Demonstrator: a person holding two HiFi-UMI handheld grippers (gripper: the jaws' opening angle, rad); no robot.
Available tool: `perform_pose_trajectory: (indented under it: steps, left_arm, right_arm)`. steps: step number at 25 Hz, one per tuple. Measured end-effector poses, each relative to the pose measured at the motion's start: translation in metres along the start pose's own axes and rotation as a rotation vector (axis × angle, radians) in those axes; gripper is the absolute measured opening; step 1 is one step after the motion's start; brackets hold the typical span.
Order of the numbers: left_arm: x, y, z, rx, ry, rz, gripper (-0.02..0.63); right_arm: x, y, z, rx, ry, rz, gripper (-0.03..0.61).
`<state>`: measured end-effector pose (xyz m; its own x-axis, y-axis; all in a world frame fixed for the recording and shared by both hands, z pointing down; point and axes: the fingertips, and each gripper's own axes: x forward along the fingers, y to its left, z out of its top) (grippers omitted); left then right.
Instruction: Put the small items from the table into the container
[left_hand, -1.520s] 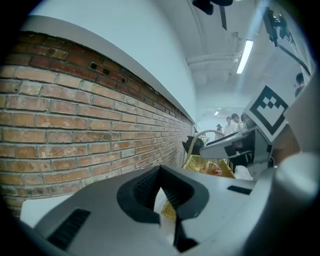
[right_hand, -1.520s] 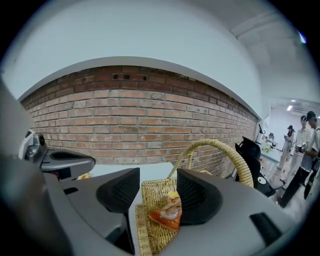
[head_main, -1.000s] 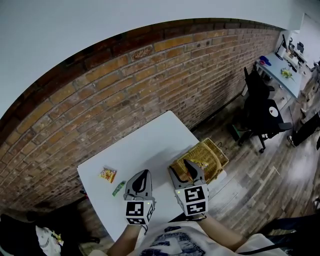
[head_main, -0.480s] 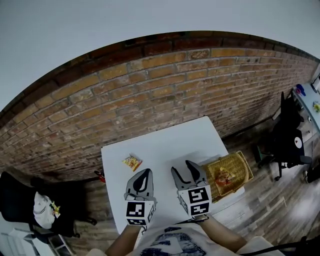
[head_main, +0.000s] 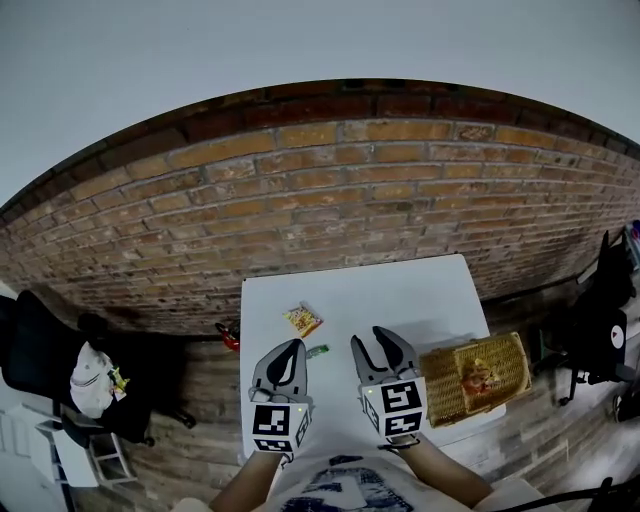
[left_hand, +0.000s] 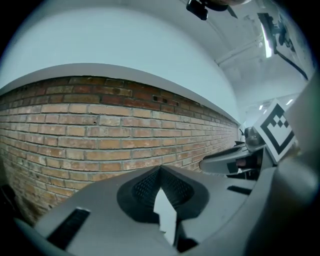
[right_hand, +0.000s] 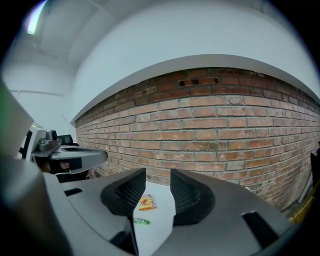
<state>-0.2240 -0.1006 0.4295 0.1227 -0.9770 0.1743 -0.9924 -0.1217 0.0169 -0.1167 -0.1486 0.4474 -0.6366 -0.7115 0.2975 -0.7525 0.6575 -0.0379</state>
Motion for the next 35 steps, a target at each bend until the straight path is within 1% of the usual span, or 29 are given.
perform_pose_trajectory:
  steps: [7, 13, 15, 22, 29, 35]
  left_arm:
    - [-0.005, 0.02, 0.0, -0.009, -0.004, 0.04, 0.049]
    - [0.0, 0.023, -0.002, -0.014, 0.002, 0.041, 0.049]
    - [0.002, 0.022, -0.003, -0.015, 0.007, 0.039, 0.049]
    - [0.007, 0.026, -0.006, -0.021, 0.016, 0.041, 0.049]
    - [0.011, 0.025, -0.01, -0.009, 0.036, 0.034, 0.049]
    - [0.011, 0.031, -0.012, -0.038, 0.027, 0.033, 0.049]
  right_arm:
    - [0.011, 0.012, 0.003, -0.015, -0.009, 0.029, 0.107]
    - [0.014, 0.011, 0.001, -0.041, 0.003, 0.027, 0.038]
    - [0.016, 0.01, -0.001, -0.046, 0.01, 0.03, 0.025]
    - [0.02, 0.011, -0.005, -0.041, 0.014, 0.038, 0.02]
    - [0.024, 0.01, -0.007, -0.034, 0.025, 0.038, 0.02]
    - [0.029, 0.014, -0.012, -0.03, 0.04, 0.047, 0.02]
